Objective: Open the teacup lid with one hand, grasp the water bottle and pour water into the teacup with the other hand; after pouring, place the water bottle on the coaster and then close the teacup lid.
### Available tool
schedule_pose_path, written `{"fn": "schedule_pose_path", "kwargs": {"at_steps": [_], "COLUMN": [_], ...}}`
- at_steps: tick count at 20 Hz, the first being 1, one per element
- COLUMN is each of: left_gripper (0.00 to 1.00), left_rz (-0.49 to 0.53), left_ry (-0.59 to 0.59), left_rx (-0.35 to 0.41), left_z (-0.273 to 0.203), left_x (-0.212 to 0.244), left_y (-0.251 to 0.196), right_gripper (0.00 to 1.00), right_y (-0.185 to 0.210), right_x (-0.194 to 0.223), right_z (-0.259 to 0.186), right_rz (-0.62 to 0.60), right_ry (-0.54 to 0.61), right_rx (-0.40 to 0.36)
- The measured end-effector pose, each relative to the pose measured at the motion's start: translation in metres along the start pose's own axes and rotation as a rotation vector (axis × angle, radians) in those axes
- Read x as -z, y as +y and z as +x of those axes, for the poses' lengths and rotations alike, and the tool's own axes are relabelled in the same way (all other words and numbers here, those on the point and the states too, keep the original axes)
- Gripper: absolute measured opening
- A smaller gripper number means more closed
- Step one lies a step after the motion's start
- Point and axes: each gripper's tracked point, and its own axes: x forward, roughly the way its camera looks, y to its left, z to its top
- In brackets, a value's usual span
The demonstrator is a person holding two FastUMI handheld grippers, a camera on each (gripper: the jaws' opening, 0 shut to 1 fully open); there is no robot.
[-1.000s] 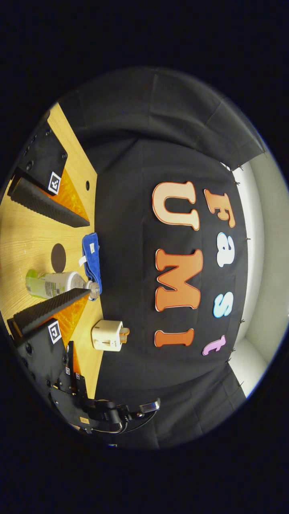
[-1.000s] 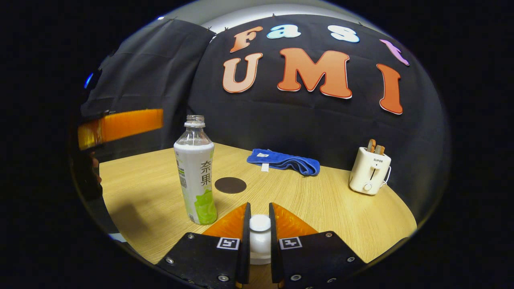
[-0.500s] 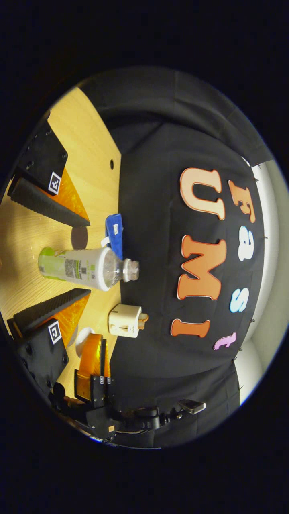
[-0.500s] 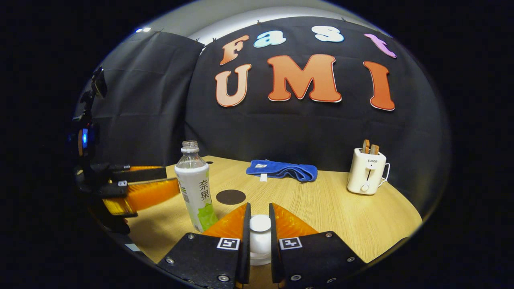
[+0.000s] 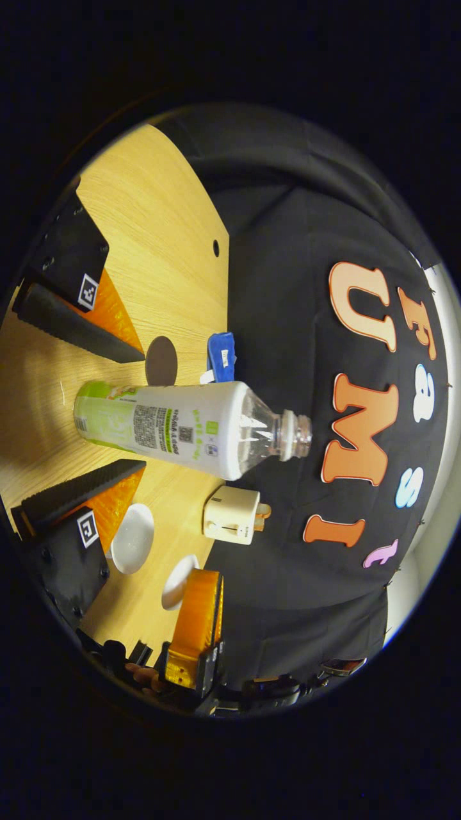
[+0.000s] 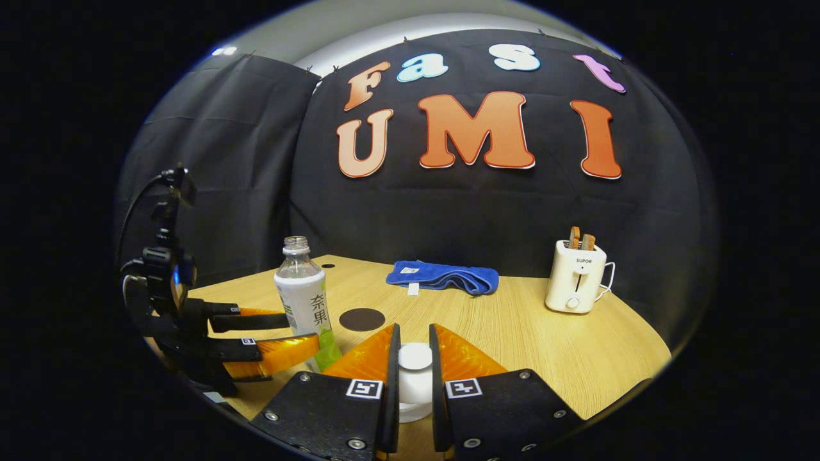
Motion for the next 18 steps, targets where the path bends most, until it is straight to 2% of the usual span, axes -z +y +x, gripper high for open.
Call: {"fn": "schedule_pose_path", "kwargs": {"at_steps": [3,4,5,6,10,12,15,18], "left_gripper": [0.94,0.85,0.86,0.74,0.68,0.67,0.67,0.65], "left_rz": [-0.016,-0.012,0.003,0.020,0.070,0.143,0.305,0.417], "left_ry": [-0.023,-0.017,-0.012,-0.020,-0.025,-0.001,0.015,0.031], "left_rx": [0.018,0.018,0.016,0.012,-0.016,-0.053,-0.139,-0.176], "left_z": [-0.001,0.000,0.004,0.005,0.000,-0.001,0.001,0.001], "left_x": [-0.006,-0.002,-0.002,-0.004,-0.006,-0.007,-0.013,-0.016], "left_y": [-0.003,-0.006,-0.007,-0.008,-0.004,0.002,0.021,0.029], "right_gripper": [0.22,0.22,0.22,0.22,0.22,0.21,0.22,0.22], "right_y": [-0.003,-0.004,-0.004,-0.004,-0.007,-0.011,-0.016,-0.025], "right_x": [0.002,0.002,0.001,0.000,0.001,0.001,-0.001,-0.006], "right_z": [0.001,0.001,0.001,0.000,-0.001,-0.003,-0.005,-0.007], "right_rz": [0.016,0.015,0.014,0.011,0.007,-0.004,0.002,0.005], "right_ry": [0.001,0.000,-0.001,-0.003,-0.007,-0.010,-0.020,-0.030], "right_rx": [0.005,0.006,0.004,0.007,0.010,0.025,0.035,0.053]}}
